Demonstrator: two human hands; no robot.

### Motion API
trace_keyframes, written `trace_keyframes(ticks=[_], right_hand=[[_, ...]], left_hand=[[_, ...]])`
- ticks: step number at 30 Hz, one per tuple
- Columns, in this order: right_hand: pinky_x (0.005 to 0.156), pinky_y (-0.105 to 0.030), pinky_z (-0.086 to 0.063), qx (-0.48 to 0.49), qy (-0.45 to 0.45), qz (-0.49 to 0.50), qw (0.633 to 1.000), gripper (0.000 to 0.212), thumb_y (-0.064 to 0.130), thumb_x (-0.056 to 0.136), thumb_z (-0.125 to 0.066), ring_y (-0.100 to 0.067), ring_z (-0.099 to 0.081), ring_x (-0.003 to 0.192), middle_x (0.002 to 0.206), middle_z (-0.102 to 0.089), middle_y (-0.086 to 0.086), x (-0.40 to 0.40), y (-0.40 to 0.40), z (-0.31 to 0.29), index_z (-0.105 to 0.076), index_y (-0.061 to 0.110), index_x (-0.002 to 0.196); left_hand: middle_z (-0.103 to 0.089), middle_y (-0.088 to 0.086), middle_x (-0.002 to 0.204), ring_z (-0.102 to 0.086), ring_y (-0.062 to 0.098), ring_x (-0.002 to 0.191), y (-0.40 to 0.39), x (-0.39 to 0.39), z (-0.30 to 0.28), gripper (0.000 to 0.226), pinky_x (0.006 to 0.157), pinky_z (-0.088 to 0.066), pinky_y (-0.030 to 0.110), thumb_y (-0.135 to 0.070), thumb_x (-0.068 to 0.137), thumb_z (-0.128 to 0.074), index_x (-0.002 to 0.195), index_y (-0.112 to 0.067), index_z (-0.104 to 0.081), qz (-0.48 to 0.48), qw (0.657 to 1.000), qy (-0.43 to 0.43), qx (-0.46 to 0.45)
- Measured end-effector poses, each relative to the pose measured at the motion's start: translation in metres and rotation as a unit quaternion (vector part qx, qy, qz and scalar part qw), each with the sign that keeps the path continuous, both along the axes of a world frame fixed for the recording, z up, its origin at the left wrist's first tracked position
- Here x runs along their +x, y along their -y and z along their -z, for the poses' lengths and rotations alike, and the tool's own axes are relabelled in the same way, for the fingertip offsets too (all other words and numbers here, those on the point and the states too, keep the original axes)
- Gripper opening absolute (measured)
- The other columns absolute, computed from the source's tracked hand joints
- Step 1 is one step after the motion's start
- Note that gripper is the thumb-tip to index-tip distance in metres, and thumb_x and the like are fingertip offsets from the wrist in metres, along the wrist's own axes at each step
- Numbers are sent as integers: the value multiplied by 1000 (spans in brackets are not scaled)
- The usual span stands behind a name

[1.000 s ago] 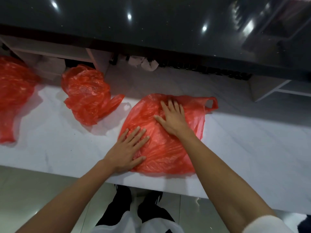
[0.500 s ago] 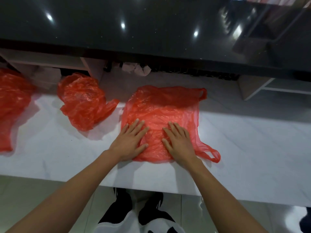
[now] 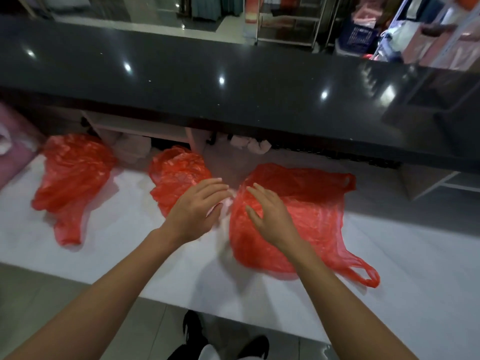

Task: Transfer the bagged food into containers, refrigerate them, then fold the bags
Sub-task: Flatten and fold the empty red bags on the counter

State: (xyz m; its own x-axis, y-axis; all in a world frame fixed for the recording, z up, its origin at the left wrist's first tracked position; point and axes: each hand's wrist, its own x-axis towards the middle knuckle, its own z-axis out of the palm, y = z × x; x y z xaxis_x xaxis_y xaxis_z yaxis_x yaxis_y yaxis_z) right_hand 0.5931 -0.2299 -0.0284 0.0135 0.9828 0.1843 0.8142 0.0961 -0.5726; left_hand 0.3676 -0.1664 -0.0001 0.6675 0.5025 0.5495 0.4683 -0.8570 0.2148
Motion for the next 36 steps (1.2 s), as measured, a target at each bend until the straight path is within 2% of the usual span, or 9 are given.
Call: trace_keyframes(ticks=[4, 8, 15, 19, 22, 25, 27, 30, 36], right_hand=[[118, -40, -31, -30, -32, -43, 998, 68, 35, 91, -68, -25, -36, 143, 159, -36, -6, -59, -43, -15, -40, 24, 152], [121, -34, -22, -105, -68, -28, 992, 92, 45, 85, -74, -19, -23, 150, 163, -27, -2, -102, -73, -14, -23, 22, 158], [104, -41, -42, -182, -8, 51, 982, 109, 44, 80, -75, -31, -46, 132, 145, -51, -10, -130, -81, 22, -7, 20, 161], [101, -44, -45, -196, 1, 95, 976, 115, 57, 75, -72, -34, -50, 126, 135, -54, -14, -140, -73, 37, -5, 16, 159], [99, -44, -46, -169, 27, 83, 982, 96, 60, 73, -63, -33, -54, 122, 128, -60, -10, -140, -60, 46, -30, 15, 152], [95, -42, -46, -85, 100, 30, 991, 50, 39, 75, -56, -24, -57, 116, 119, -66, 4, -125, -44, 57, -64, 27, 123], [88, -37, -45, -50, 133, 33, 989, 31, 26, 80, -56, -20, -59, 104, 107, -70, 9, -115, -40, 56, -72, 31, 107], [79, -34, -41, 29, 53, 81, 995, 27, 12, 82, -58, -23, -59, 87, 92, -73, 1, -106, -46, 32, -76, 19, 101], [85, -29, -46, 134, -49, 179, 973, 31, -5, 84, -65, -19, -59, 87, 93, -66, 1, -57, -46, -42, -75, 9, 110]], left_hand=[[-65, 8, 133, -53, 29, 133, -26, -54, -5, 32, 107, -44, 46, -8, 89, -65, 120, -9, -71, -105, 994, 17, 19], [-44, 5, 156, -40, 29, 144, -49, -93, 8, 62, 107, -44, 52, -23, 85, -62, 146, -19, -51, -174, 973, -44, -145], [-37, 4, 159, -37, 27, 144, -72, -109, 32, 81, 114, -36, 48, -37, 86, -65, 158, -31, -29, -125, 935, -168, -288], [-44, 0, 154, -41, 22, 141, -73, -111, 43, 67, 111, -40, 40, -35, 91, -67, 152, -30, -41, -128, 929, -179, -298], [-62, -3, 134, -58, 21, 123, -71, -112, 47, 42, 95, -46, 33, -26, 92, -68, 134, -25, -63, -150, 938, -116, -290], [-72, 1, 115, -65, 22, 106, -78, -108, 37, 25, 92, -48, 30, -14, 90, -70, 115, -16, -75, -170, 940, -9, -295], [-74, 2, 105, -68, 23, 97, -86, -104, 28, 22, 91, -53, 36, -8, 88, -72, 109, -13, -77, -161, 942, 48, -289], [-74, -1, 102, -68, 16, 92, -95, -93, 7, 21, 88, -57, 38, -11, 90, -72, 110, -13, -76, -176, 922, 146, -314], [-70, -5, 83, -66, 13, 81, -112, -68, -42, 13, 74, -55, 29, -13, 96, -62, 88, -21, -69, -187, 858, 299, -373]])
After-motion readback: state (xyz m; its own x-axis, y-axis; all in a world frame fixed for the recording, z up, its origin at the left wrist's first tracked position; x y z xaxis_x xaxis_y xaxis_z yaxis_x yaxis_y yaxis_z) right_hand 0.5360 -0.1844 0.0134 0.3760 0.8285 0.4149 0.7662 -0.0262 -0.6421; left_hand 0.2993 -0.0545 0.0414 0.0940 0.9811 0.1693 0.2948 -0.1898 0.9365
